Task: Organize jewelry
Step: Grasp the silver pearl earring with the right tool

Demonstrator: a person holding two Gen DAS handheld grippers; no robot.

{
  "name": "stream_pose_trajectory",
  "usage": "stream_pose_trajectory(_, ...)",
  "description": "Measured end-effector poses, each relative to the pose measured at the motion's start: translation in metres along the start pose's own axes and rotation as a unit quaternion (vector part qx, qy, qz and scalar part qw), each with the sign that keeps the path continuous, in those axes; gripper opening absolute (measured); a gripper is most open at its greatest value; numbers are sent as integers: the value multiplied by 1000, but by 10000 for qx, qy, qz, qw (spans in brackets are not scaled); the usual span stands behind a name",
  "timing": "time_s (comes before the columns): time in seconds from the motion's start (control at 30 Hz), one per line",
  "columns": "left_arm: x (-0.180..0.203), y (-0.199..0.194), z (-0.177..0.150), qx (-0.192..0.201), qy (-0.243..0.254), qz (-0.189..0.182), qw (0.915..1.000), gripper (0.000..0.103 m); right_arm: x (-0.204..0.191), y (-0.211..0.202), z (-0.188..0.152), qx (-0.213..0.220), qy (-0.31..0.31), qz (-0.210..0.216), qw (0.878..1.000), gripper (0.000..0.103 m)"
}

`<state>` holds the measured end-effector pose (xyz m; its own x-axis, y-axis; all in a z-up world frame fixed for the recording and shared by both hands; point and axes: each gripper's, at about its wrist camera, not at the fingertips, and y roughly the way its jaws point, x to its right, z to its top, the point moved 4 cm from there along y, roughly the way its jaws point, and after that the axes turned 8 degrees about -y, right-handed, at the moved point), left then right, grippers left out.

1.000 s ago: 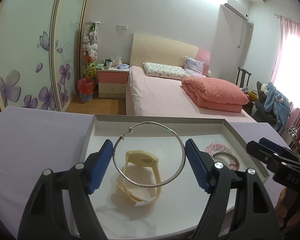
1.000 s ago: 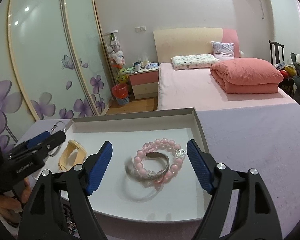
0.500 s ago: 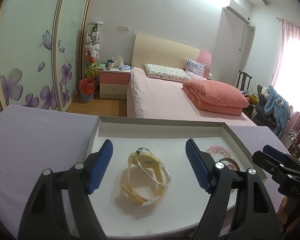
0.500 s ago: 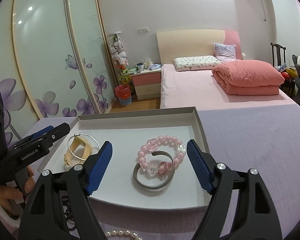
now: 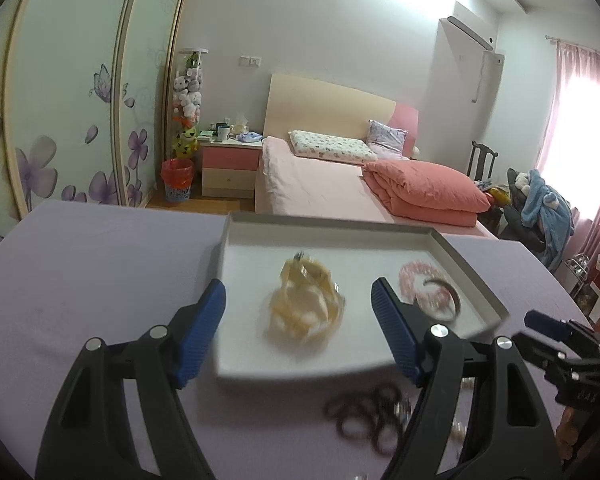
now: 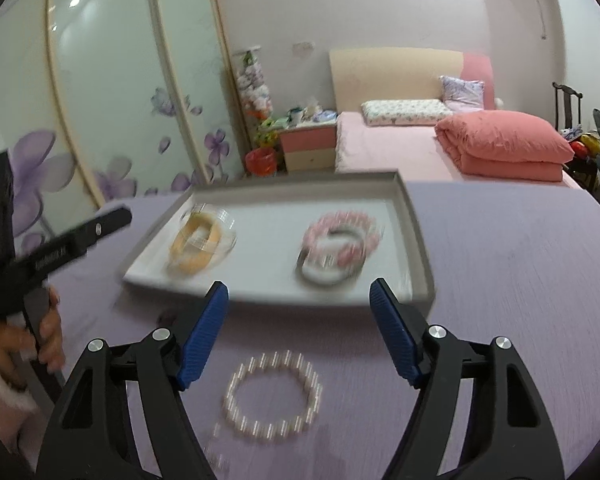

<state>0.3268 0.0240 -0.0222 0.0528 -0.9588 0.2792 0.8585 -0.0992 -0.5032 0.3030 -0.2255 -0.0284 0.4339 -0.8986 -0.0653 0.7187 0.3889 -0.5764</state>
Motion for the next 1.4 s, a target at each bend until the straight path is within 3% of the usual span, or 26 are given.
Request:
stream_pose_trajectory(0.23, -17, -45, -33, -182, -38, -34, 9998, 77, -32, -23, -51, -662, -263, 442, 9965, 65)
stream_pose_trajectory(0.4, -27, -66, -54, -309, -125, -21, 9994, 77, -58, -20, -77, -1124, -471, 660, 9904, 50)
stream_pose_trajectory(0.63, -36, -80, -59, -268, -269, 39, 9993, 77, -76, -9, -79, -1317, -803, 492, 9868, 44)
stream_pose_trajectory(0.73, -37, -82, -59, -260, -282, 37, 9993, 77, -79, -5, -77, -1347, -908, 332, 9862, 32)
stream_pose_trajectory(0.8, -37, -82, -59, -273, -282, 31, 9992, 77, -76, -5, -77, -1347, -906, 218, 9865, 13)
stream_pose_trajectory(0.87, -37, -82, -59, -282, -276, 27, 9992, 77, -71, -6, -78, -1345, -830, 193, 9872, 9)
stream_pose_trajectory(1.03, -28, -85, -64, -401, -171, -46, 9990, 77, -45, -13, -80, -1347, -479, -256, 9894, 7)
stream_pose_trajectory(1.17, -17, -82, -71, -650, 41, -105, 9978, 77, 12, -24, -83, -1370, 342, -980, 9851, 7)
stream_pose_trajectory(1.4, 7, -68, -104, -1380, 338, -239, 9896, 77, 51, -37, -94, -1324, 956, -1274, 9783, 7)
